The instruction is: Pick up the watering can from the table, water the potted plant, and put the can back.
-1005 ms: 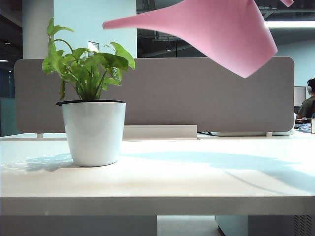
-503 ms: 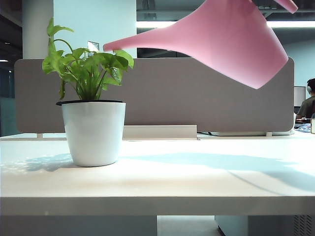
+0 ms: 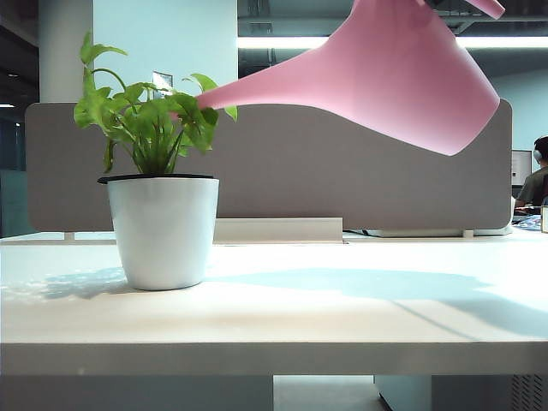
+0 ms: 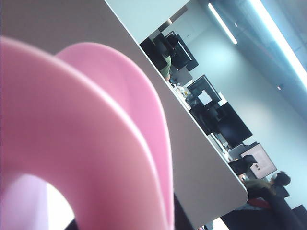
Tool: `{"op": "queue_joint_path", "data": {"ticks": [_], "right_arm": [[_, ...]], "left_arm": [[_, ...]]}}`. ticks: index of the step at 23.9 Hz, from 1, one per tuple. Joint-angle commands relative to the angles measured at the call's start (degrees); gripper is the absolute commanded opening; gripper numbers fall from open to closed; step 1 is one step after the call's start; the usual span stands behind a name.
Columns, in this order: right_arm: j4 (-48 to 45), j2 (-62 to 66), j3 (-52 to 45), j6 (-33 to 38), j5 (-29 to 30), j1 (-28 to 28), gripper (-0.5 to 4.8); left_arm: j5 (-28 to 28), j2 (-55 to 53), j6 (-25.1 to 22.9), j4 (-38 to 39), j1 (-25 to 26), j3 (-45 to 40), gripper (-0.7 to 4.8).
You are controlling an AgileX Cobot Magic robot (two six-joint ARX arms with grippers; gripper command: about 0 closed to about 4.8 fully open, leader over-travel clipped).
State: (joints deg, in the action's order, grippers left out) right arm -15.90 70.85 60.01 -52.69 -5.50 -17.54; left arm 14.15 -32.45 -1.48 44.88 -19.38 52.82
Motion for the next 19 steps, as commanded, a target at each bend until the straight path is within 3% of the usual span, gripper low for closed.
{"op": "queue_joint_path", "data": {"ticks": [1, 19], "right_arm": [[-4.57, -0.76, 0.96, -0.09, 0.07, -0.37, -0.06], [-4.48, -0.76, 0.96, 1.31, -1.05, -0.37, -0.06]], "left_arm": [[0.04, 0.04, -0.04, -0.37, 0.07, 0.17, 0.03], [0.07, 0.04, -0.04, -0.37, 0.07, 0.17, 0.03]]}}
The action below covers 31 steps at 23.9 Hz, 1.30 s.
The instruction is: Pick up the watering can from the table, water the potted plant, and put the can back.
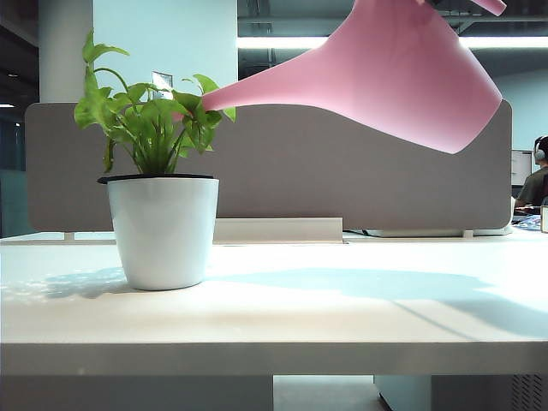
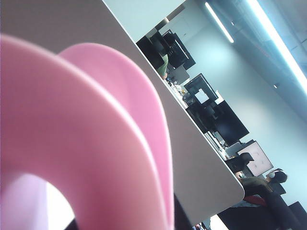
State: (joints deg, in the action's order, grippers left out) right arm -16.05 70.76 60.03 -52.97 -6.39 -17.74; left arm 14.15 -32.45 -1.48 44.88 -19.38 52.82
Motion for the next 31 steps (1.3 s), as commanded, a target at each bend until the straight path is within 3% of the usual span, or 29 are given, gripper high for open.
{"op": "queue_joint_path", "data": {"ticks": [1, 14, 31], "right_arm": [[-4.33, -0.68, 0.94, 2.21, -0.15, -0.17, -0.06], [-3.72, -0.66, 0.92, 4.09, -1.60, -0.17, -0.06], [-3.91, -0.66, 0.92, -3.19, -1.46, -0.15, -0.06]], "left_arm": [[0.07, 0.04, -0.04, -0.37, 0.07, 0.17, 0.03], [0.07, 0.04, -0.04, -0.39, 0.07, 0.17, 0.03], [0.07, 0.04, -0.04, -0.39, 0.07, 0.17, 0.03]]}}
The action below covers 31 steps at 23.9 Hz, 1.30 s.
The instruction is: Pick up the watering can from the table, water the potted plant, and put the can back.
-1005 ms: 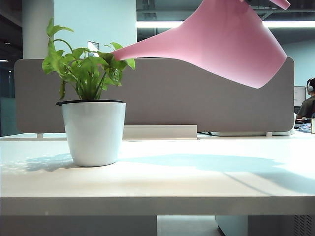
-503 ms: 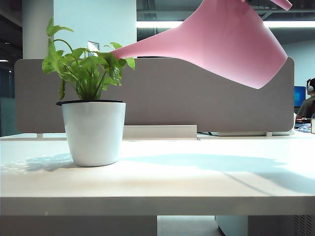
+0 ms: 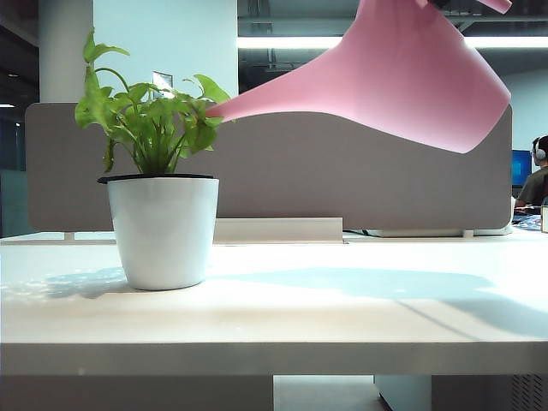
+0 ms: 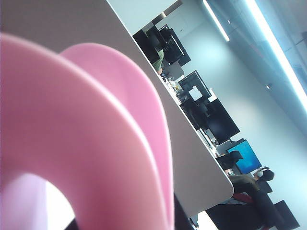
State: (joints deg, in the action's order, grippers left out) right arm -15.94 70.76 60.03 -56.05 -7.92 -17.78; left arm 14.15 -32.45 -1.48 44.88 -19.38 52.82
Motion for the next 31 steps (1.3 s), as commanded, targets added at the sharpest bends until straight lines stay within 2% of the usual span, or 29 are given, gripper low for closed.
{"op": "queue_joint_path", "data": {"ticks": [1, 8, 10, 11, 15, 18, 24, 26, 31], "right_arm": [[-4.04, -0.66, 0.92, -0.11, 0.07, -0.11, -0.06], [-4.02, -0.66, 0.92, -0.09, 0.04, -0.11, -0.06], [-3.93, -0.66, 0.92, 1.84, -0.02, -0.11, -0.06], [-3.58, -0.66, 0.90, 5.22, -0.13, -0.11, -0.06], [-3.63, -0.55, -0.07, 9.46, -1.88, -0.07, -0.06], [-5.95, -0.59, -4.42, 16.09, -2.71, -0.04, -0.06], [-15.87, -0.61, -13.31, 28.83, -2.84, -0.04, -0.06], [-21.84, -0.59, -17.84, 36.44, -5.18, -0.04, -0.06], [-29.38, -0.35, -25.09, 43.74, -7.45, -0.04, -0.06]], "left_arm": [[0.07, 0.04, -0.04, -0.37, 0.07, 0.17, 0.03], [0.07, 0.04, -0.04, -0.37, 0.07, 0.17, 0.03], [0.07, 0.04, -0.04, -0.37, 0.07, 0.17, 0.03], [0.07, 0.04, -0.04, -0.39, 0.07, 0.17, 0.03], [0.07, 0.04, -0.04, -0.37, 0.07, 0.17, 0.03], [0.07, 0.04, -0.04, -0.39, 0.07, 0.17, 0.03], [0.07, 0.04, -0.04, -0.37, 0.07, 0.17, 0.03], [0.07, 0.04, -0.04, -0.39, 0.07, 0.17, 0.03], [0.07, 0.04, -0.04, -0.37, 0.07, 0.17, 0.03]]}}
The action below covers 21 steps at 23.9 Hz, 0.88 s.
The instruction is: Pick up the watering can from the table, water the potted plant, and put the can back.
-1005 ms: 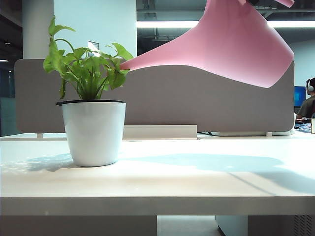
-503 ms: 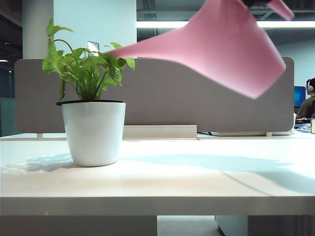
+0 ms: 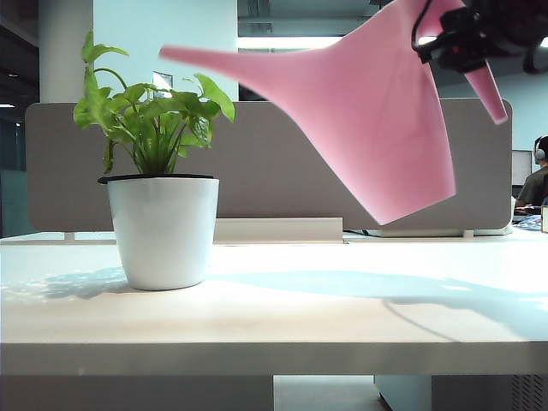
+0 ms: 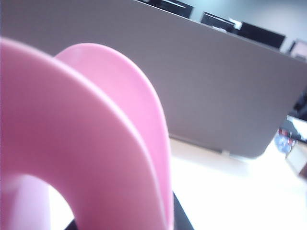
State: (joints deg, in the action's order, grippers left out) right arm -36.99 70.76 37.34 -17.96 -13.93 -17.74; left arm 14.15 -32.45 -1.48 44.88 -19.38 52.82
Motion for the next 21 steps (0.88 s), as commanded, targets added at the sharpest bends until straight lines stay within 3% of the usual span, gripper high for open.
{"op": "queue_joint_path", "data": {"ticks": [1, 6, 10, 13, 21], "right_arm": [[-9.66, 0.00, -3.56, 6.43, -1.88, -0.09, -0.06], [-23.08, 5.86, -10.23, 9.75, -3.52, -0.09, -0.06], [-31.76, 13.81, -11.63, 12.35, -4.24, -0.11, -0.06], [-43.30, 22.99, -11.63, 12.44, -3.93, -0.11, -0.06], [-43.71, 29.22, -11.41, 15.04, -1.97, -0.11, -0.06]], "left_arm": [[0.07, 0.04, -0.04, -0.39, 0.07, 0.17, 0.03], [0.07, 0.04, -0.04, -0.39, 0.07, 0.17, 0.03], [0.07, 0.04, -0.04, -0.37, 0.07, 0.17, 0.03], [0.07, 0.04, -0.04, -0.39, 0.07, 0.17, 0.03], [0.04, 0.04, -0.04, -0.39, 0.07, 0.17, 0.03]]}}
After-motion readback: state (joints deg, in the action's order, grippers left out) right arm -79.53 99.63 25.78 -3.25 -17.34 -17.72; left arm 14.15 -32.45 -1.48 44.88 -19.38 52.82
